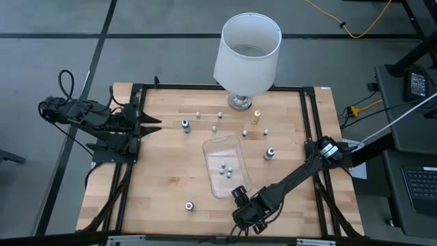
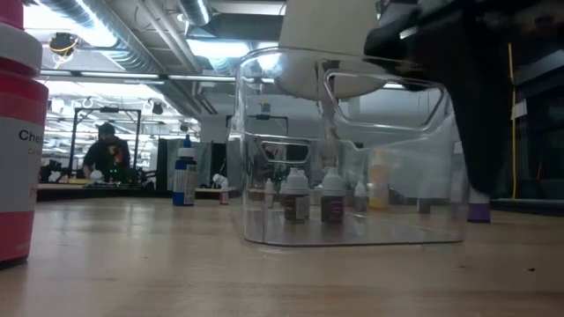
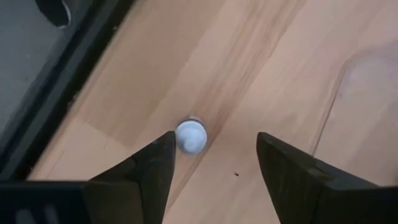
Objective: Pick & Place food coloring
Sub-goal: Put the bottom small red food coloring bottle into the transparent bin
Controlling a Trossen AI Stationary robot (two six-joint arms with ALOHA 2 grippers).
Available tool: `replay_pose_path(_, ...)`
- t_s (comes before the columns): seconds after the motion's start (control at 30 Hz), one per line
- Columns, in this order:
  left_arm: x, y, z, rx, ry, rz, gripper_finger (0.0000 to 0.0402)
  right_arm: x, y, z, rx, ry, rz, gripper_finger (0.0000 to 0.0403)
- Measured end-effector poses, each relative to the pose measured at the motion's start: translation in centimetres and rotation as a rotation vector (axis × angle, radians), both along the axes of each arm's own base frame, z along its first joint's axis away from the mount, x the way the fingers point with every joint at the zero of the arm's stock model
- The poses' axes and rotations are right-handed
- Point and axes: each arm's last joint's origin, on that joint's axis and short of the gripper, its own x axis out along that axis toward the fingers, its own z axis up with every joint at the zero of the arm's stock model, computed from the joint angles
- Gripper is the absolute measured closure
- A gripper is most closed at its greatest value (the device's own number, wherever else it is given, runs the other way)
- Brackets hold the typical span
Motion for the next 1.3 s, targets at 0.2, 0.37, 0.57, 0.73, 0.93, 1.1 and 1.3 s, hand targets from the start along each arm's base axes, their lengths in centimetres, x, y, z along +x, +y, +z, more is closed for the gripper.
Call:
replay_pose_path(0.2,0.01,0.0,0.0,0.0,0.0,0.001,0.0297,0.06,0.05,-0.01,0.028,0.01,-0.022,0.0178)
replay_pose_path(0.37,0.0,0.0,0.0,0.0,0.0,0.001,0.0297,0.05,0.06,-0.01,0.027,0.009,-0.023,0.0178)
replay_pose_path(0.57,0.01,0.0,0.0,-0.019,-0.003,0.007,0.0297,0.04,0.07,-0.01,0.031,0.013,-0.039,0.0206)
replay_pose_path(0.73,0.01,0.0,0.0,-0.033,-0.005,0.012,0.0297,0.09,0.13,0.14,0.045,0.019,-0.045,0.0247)
replay_pose_path(0.93,0.01,0.0,0.0,-0.033,-0.005,0.012,0.0297,0.03,0.27,0.21,0.063,0.032,-0.039,0.0279)
replay_pose_path(1.1,0.01,0.0,0.0,-0.033,-0.005,0.012,0.0297,-0.01,0.32,0.21,0.064,0.032,-0.04,0.03)
replay_pose_path(1.3,0.01,0.0,0.0,-0.033,-0.005,0.012,0.0297,-0.01,0.32,0.21,0.064,0.032,-0.039,0.0324)
